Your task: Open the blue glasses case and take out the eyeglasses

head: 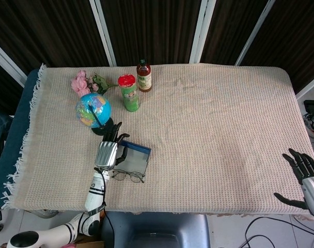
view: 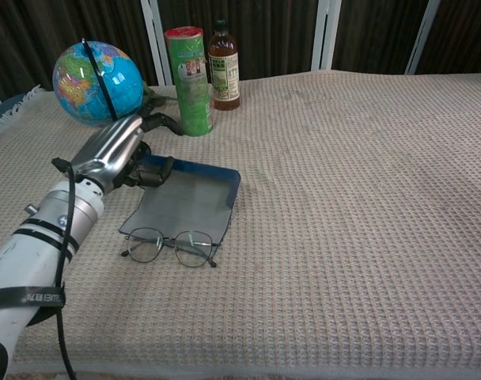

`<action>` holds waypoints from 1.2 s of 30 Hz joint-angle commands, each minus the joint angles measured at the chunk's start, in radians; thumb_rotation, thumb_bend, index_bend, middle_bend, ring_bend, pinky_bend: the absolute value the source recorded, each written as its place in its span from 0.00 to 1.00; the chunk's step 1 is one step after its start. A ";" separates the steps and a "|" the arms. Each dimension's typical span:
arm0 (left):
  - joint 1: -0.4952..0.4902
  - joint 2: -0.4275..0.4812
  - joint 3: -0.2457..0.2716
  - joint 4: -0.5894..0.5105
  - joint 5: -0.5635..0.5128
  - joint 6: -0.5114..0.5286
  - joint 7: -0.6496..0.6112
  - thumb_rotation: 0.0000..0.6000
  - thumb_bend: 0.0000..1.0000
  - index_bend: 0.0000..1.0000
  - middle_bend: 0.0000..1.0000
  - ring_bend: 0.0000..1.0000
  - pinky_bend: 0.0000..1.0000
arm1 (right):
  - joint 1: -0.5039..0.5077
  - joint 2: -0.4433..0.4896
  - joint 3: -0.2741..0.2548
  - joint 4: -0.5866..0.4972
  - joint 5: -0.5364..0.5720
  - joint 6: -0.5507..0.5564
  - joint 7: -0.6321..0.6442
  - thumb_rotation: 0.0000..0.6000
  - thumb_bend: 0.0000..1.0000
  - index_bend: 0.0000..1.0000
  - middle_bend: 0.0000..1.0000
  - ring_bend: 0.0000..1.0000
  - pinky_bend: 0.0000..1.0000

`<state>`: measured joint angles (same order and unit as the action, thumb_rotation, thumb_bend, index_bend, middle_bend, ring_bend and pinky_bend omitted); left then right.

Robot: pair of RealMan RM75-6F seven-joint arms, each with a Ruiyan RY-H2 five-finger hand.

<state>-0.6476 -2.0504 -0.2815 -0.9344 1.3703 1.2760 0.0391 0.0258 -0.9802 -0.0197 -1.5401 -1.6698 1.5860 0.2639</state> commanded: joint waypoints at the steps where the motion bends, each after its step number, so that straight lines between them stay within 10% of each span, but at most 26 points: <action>1: -0.032 -0.022 -0.020 0.025 -0.012 -0.025 0.015 1.00 0.46 0.31 0.00 0.00 0.00 | -0.001 0.002 0.002 0.002 0.003 0.003 0.009 1.00 0.18 0.00 0.00 0.00 0.00; 17: -0.070 -0.042 0.012 0.029 0.010 -0.039 0.018 1.00 0.46 0.24 0.00 0.00 0.00 | 0.000 0.010 0.008 0.013 0.012 0.002 0.043 1.00 0.18 0.00 0.00 0.00 0.00; 27: 0.150 0.438 0.269 -0.576 0.080 0.015 0.143 1.00 0.46 0.09 0.00 0.00 0.00 | 0.008 -0.003 0.005 -0.005 0.013 -0.024 -0.019 1.00 0.18 0.00 0.00 0.00 0.00; 36: 0.270 0.698 0.433 -0.684 0.180 0.108 0.070 1.00 0.38 0.03 0.00 0.00 0.00 | 0.029 -0.026 -0.001 -0.029 0.016 -0.079 -0.111 1.00 0.18 0.00 0.00 0.00 0.00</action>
<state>-0.4318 -1.4294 0.0930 -1.5835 1.5031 1.3418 0.1329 0.0468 -0.9981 -0.0181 -1.5615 -1.6547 1.5255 0.1790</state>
